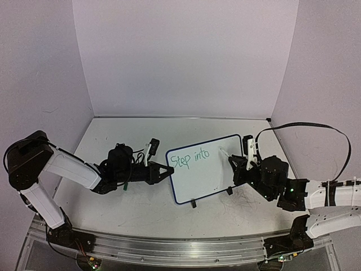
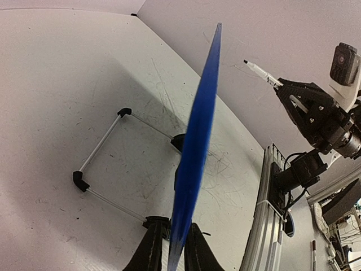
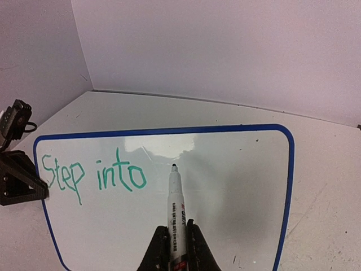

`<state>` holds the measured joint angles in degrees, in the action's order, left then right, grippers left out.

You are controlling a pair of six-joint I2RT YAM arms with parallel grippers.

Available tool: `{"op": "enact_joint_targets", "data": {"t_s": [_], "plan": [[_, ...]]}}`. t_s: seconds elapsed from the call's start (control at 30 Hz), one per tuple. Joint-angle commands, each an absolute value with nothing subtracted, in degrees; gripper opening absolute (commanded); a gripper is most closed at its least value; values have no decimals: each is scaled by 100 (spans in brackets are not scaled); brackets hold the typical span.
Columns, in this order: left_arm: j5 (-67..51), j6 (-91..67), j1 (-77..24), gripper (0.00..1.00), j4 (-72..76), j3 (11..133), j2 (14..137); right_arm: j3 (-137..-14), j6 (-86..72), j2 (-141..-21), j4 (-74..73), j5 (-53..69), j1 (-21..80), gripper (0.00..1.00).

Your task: Write a sentence on the whiteboard

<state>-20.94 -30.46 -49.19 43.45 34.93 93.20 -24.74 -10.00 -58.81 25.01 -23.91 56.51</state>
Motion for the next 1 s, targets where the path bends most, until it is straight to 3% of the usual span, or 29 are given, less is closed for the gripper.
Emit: {"op": "enact_joint_targets", "data": {"t_s": [0.0,0.23,0.6,0.97], "plan": [[-2089,-3032,-4933,14,4440,3760,9428,-2695,-1246,-5736,1897,-2101,5650,0],[-2040,-3013,-4939,7,4425,3717,9447,-2658,-1306,-5484,1451,-1597,5746,0],[-1994,-3002,-4939,1,4391,3664,9409,-2965,-1909,-5101,590,-3149,5755,0],[-1934,-2896,-4939,0,4364,3721,9495,-3086,-1034,-5710,1157,-1895,5884,0]]}}
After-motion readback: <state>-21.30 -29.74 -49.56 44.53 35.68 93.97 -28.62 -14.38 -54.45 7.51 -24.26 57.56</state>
